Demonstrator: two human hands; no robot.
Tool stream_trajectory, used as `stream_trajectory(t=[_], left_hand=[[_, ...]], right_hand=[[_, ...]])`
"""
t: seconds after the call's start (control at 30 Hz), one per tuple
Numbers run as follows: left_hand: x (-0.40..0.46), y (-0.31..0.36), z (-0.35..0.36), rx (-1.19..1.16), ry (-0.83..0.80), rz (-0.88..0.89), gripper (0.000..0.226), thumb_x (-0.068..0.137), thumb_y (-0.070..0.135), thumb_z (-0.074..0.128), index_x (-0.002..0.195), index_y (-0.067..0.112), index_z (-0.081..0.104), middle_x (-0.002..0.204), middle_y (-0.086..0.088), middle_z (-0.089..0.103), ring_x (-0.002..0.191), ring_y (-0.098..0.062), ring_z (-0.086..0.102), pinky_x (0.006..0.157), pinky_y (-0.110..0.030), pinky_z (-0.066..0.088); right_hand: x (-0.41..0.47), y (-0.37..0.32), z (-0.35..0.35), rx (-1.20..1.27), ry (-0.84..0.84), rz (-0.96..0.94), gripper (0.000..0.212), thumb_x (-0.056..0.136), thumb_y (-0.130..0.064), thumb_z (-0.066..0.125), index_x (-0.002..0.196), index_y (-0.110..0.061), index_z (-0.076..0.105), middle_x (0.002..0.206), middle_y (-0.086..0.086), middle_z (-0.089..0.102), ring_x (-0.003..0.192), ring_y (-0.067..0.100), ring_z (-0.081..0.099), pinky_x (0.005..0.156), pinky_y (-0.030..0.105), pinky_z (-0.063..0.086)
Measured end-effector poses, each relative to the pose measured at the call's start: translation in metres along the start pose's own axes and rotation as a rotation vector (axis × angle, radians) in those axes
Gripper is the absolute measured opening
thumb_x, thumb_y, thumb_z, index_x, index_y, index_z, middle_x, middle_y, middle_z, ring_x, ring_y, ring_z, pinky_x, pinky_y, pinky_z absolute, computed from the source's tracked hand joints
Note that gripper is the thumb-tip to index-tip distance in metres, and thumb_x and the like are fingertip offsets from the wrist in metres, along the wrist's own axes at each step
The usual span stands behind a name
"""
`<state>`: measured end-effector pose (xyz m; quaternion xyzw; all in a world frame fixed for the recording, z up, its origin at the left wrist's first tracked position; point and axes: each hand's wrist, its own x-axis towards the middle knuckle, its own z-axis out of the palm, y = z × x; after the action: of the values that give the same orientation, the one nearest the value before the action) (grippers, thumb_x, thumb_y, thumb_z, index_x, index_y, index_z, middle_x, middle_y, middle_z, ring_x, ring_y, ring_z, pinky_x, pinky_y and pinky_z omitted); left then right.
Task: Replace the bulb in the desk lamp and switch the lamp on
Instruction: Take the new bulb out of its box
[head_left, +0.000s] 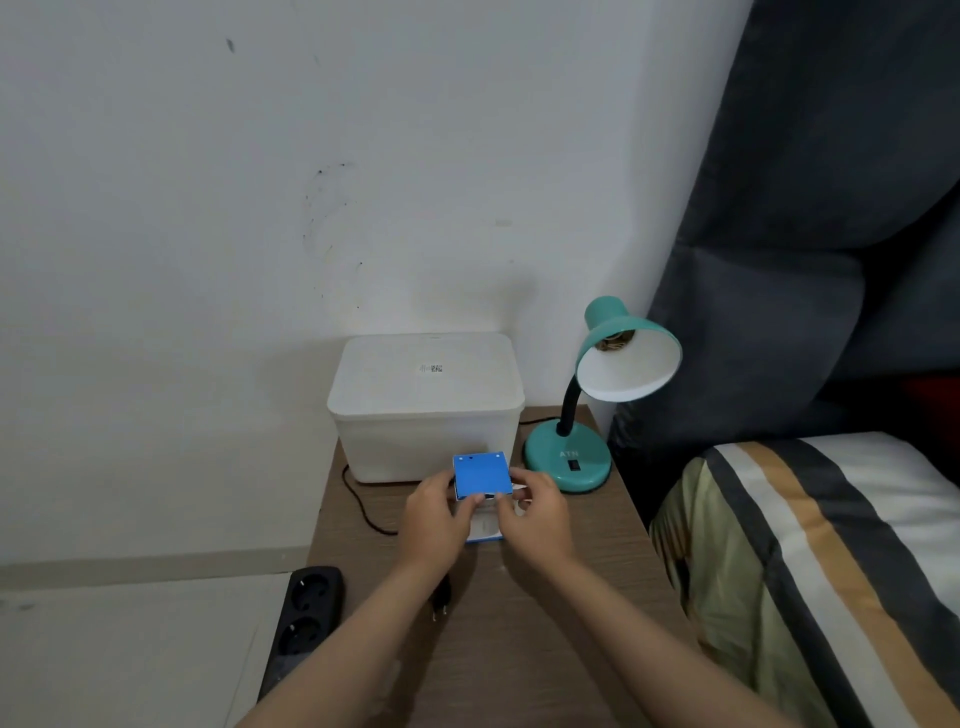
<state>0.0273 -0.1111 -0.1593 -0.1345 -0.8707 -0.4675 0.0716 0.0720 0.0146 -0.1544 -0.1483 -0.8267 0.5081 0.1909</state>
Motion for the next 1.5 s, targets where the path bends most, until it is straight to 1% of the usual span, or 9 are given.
stream_trajectory(t=[0.17, 0.5, 0.63, 0.73, 0.83, 0.97, 1.23, 1.33, 1.5], left_hand=[[-0.008, 0.0, -0.006, -0.041, -0.007, 0.039, 0.046, 0.077, 0.021, 0.073, 0.12, 0.017, 0.057, 0.107, 0.002, 0.066, 0.094, -0.01, 0.06, 0.081, -0.034, 0.054], [-0.01, 0.001, -0.013, 0.014, -0.136, -0.003, 0.066, 0.075, 0.033, 0.073, 0.133, 0.026, 0.044, 0.117, 0.002, 0.059, 0.103, -0.012, 0.055, 0.086, -0.038, 0.053], [-0.006, 0.001, -0.015, 0.064, -0.214, -0.013, 0.073, 0.076, 0.034, 0.072, 0.139, 0.022, 0.037, 0.124, -0.002, 0.052, 0.11, -0.015, 0.052, 0.093, -0.036, 0.049], [0.002, -0.001, -0.018, 0.03, -0.322, -0.052, 0.08, 0.076, 0.033, 0.073, 0.142, 0.024, 0.03, 0.129, -0.006, 0.05, 0.108, -0.014, 0.053, 0.09, -0.029, 0.049], [0.012, -0.002, -0.022, -0.014, -0.44, -0.106, 0.087, 0.075, 0.032, 0.074, 0.144, 0.027, 0.02, 0.138, -0.009, 0.045, 0.117, -0.018, 0.051, 0.097, -0.037, 0.048], [0.02, 0.002, -0.023, -0.068, -0.529, -0.145, 0.088, 0.078, 0.022, 0.073, 0.145, 0.019, 0.016, 0.139, -0.008, 0.047, 0.122, -0.021, 0.049, 0.098, -0.031, 0.044], [0.023, -0.003, -0.025, -0.093, -0.539, -0.179, 0.089, 0.074, 0.031, 0.075, 0.144, 0.027, 0.021, 0.126, -0.005, 0.055, 0.107, -0.017, 0.055, 0.09, -0.028, 0.047], [0.026, -0.005, -0.025, -0.078, -0.547, -0.176, 0.091, 0.072, 0.031, 0.077, 0.144, 0.027, 0.022, 0.127, -0.005, 0.055, 0.11, -0.018, 0.053, 0.096, -0.034, 0.046], [0.026, -0.005, -0.025, -0.094, -0.551, -0.174, 0.088, 0.074, 0.027, 0.076, 0.144, 0.027, 0.022, 0.122, -0.005, 0.054, 0.104, -0.015, 0.054, 0.084, -0.023, 0.045]], right_hand=[[-0.007, -0.003, -0.004, 0.091, -0.039, 0.028, 0.04, 0.082, -0.007, 0.064, 0.118, -0.021, 0.055, 0.111, -0.003, 0.057, 0.096, 0.007, 0.057, 0.07, 0.013, 0.048], [-0.009, -0.017, -0.012, 0.209, -0.084, -0.029, 0.064, 0.084, 0.0, 0.06, 0.139, -0.023, 0.038, 0.126, -0.011, 0.052, 0.106, 0.006, 0.053, 0.073, 0.002, 0.044], [0.0, -0.014, -0.011, 0.114, -0.164, -0.048, 0.062, 0.083, 0.003, 0.057, 0.135, -0.025, 0.039, 0.133, -0.01, 0.048, 0.103, 0.011, 0.055, 0.075, 0.015, 0.049], [0.005, -0.015, -0.011, 0.078, -0.195, -0.032, 0.055, 0.082, 0.005, 0.056, 0.13, -0.022, 0.045, 0.129, -0.007, 0.051, 0.103, 0.007, 0.053, 0.073, 0.008, 0.047], [0.011, -0.015, -0.015, 0.069, -0.215, -0.022, 0.052, 0.082, 0.005, 0.059, 0.127, -0.018, 0.048, 0.125, -0.004, 0.053, 0.091, 0.004, 0.052, 0.069, 0.002, 0.045], [0.02, -0.014, -0.024, -0.068, -0.3, -0.051, 0.042, 0.079, -0.008, 0.069, 0.117, -0.019, 0.054, 0.109, -0.005, 0.058, 0.085, 0.0, 0.055, 0.062, 0.006, 0.046], [0.045, -0.027, -0.028, -0.382, -0.495, -0.12, 0.05, 0.068, -0.028, 0.081, 0.11, -0.013, 0.059, 0.094, -0.004, 0.057, 0.082, 0.009, 0.055, 0.061, 0.012, 0.038], [0.056, -0.031, -0.026, -0.466, -0.563, -0.112, 0.052, 0.067, -0.03, 0.082, 0.11, -0.013, 0.059, 0.097, -0.001, 0.06, 0.086, 0.012, 0.057, 0.069, 0.019, 0.046], [0.064, -0.036, -0.023, -0.546, -0.656, -0.121, 0.05, 0.07, -0.031, 0.08, 0.112, -0.013, 0.059, 0.108, 0.003, 0.063, 0.095, 0.016, 0.06, 0.084, 0.029, 0.052]])
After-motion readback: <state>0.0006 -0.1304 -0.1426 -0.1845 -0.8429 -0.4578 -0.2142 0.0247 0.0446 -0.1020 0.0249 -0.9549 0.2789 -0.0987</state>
